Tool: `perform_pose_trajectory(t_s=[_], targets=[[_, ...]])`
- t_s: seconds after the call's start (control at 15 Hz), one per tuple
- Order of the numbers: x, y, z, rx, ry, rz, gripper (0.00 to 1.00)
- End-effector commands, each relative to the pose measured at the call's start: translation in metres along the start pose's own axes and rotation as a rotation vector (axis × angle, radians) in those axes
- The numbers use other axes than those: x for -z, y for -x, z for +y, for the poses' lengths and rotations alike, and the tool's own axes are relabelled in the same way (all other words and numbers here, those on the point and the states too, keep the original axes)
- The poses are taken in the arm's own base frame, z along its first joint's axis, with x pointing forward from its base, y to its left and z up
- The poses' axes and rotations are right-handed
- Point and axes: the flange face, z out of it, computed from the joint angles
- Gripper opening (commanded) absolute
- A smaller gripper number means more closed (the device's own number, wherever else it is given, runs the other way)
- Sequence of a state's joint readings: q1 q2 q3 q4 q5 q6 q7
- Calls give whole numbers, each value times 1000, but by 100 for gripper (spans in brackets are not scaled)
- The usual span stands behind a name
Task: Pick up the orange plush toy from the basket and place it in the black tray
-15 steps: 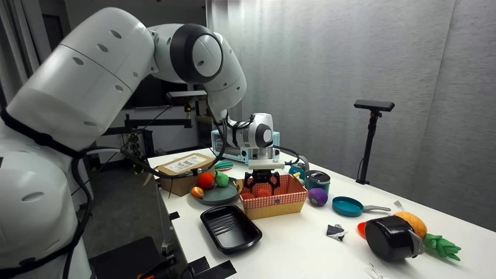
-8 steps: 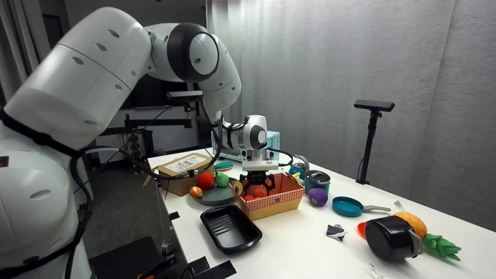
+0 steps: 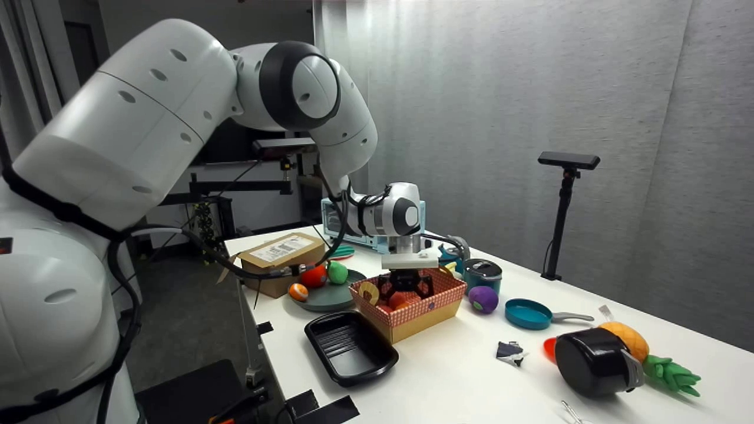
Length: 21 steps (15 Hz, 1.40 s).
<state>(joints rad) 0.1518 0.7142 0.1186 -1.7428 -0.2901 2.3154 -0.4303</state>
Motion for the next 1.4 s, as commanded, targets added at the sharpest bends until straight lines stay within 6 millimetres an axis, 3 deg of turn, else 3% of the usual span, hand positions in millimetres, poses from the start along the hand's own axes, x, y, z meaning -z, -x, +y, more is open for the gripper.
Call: perform_pose_trajectory(t_s=[0.0,0.13,0.53,0.8,1.07,1.33], targets=[[3,2,17,-11,33,-1,99],[4,6,25,-24,39,-1,74],[5,19,44,-79,58,0,29],[11,20,43,-87,67,5,6],[28,20,40,-94,94,17,4],[58,23,32,-111,143,48,6]])
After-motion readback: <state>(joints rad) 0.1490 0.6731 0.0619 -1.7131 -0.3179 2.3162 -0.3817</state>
